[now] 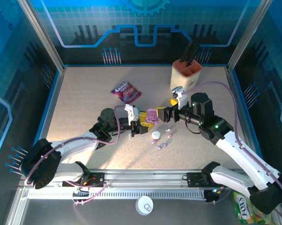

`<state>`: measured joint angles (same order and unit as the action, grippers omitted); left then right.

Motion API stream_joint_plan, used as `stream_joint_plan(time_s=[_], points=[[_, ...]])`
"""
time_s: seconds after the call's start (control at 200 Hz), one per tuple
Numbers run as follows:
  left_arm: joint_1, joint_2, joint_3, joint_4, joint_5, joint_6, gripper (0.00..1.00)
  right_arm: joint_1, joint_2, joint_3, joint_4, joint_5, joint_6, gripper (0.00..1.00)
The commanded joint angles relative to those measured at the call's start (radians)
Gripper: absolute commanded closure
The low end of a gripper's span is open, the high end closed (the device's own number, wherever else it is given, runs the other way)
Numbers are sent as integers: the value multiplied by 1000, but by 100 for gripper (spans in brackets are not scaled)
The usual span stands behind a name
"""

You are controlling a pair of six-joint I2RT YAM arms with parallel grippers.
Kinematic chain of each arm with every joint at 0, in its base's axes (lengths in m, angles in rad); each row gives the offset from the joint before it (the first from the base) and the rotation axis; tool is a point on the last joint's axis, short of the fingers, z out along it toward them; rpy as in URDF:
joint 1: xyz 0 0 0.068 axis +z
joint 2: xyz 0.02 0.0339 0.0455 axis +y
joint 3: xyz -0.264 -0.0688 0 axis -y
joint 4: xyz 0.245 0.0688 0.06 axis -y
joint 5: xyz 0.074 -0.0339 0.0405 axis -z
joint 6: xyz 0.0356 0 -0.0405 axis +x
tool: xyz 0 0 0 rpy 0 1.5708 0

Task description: Insert wireless bluetooth earbuds into charging case

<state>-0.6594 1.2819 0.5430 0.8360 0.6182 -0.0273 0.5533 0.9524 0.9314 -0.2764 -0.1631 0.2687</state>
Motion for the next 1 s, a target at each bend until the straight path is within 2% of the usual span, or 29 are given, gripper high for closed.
stream_joint_plan(time_s=[0.0, 0.16, 0.39, 0.525, 0.7, 0.995], points=[[-8, -21, 19, 25, -16, -3, 61, -42, -52, 1, 38, -66, 60, 16], [-8, -30, 6, 36, -64, -7, 61, -200, -104, -81, 53, -162, 217, 19], [-7, -53, -10, 55, -128, -26, 59, -374, -110, -190, -80, -203, 341, 25], [-8, -52, -14, 81, -133, -35, 59, -380, -82, -255, -101, -229, 354, 26], [-7, -27, -13, 115, -131, -43, 60, -379, -42, -333, -35, -263, 401, 27], [-7, -5, -17, 175, -108, -47, 60, -360, 38, -330, -67, -257, 389, 27]])
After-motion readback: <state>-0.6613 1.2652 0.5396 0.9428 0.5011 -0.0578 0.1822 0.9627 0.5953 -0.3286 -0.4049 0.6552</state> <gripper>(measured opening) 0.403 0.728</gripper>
